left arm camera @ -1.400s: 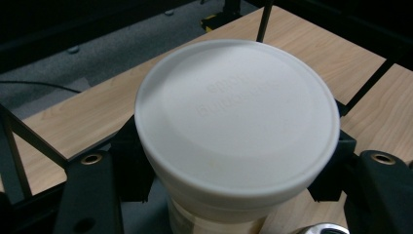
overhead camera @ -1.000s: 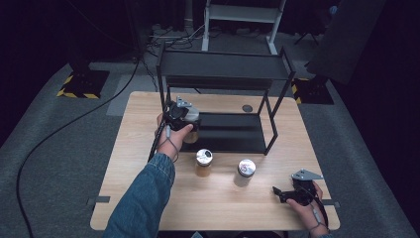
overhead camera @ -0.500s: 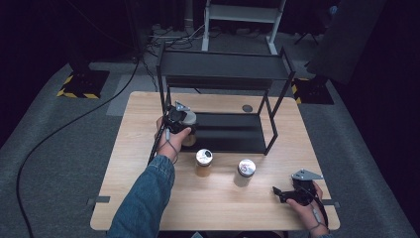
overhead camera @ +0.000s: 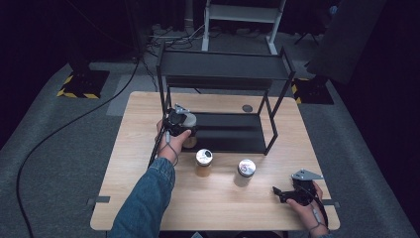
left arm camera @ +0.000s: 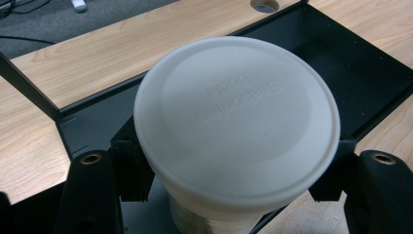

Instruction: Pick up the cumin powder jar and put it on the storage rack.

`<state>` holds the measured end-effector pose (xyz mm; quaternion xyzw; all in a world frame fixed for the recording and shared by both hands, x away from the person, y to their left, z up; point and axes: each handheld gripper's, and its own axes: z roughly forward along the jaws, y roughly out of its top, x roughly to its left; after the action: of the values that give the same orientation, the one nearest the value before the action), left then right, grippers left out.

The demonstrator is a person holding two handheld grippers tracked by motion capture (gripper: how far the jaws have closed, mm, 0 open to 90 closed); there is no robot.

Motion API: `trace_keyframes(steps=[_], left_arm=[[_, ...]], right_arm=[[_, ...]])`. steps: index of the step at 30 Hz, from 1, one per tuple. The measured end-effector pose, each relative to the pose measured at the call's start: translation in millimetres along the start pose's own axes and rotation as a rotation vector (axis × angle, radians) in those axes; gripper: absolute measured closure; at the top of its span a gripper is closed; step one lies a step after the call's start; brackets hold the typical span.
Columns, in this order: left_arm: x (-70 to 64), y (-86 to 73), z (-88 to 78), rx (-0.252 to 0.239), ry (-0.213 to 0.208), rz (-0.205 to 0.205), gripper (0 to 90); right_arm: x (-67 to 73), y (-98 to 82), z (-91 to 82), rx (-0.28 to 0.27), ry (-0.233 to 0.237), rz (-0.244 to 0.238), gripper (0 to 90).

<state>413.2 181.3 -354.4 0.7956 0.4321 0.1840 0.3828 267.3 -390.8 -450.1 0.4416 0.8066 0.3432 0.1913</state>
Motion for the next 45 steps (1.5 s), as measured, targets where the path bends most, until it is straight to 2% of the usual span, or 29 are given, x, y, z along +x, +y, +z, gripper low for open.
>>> trace_keyframes(steps=[22,31,32,38,41,45], left_arm=[[-2.7,-6.8,8.9,-0.031,-0.005,-0.021,33.4],[-6.4,-2.9,5.9,-0.007,0.008,-0.017,32.2],[-8.2,-2.6,4.7,-0.011,0.02,-0.019,20.7],[-11.4,-0.5,-14.6,-0.057,0.043,-0.012,14.5],[-15.2,-3.5,-27.5,-0.104,0.055,0.002,13.7],[-17.8,-1.0,-43.6,-0.101,0.063,0.013,9.2]], right_arm=[[0.0,0.0,0.0,0.0,0.0,0.0,0.6],[0.0,0.1,0.0,0.0,0.0,0.0,0.7],[0.1,0.2,-0.1,0.001,0.0,0.001,0.6],[0.1,0.2,-0.1,0.001,0.0,0.001,0.7],[0.1,0.3,-0.1,0.002,0.0,0.001,0.6],[0.1,0.3,-0.1,0.002,0.0,0.001,0.6]])
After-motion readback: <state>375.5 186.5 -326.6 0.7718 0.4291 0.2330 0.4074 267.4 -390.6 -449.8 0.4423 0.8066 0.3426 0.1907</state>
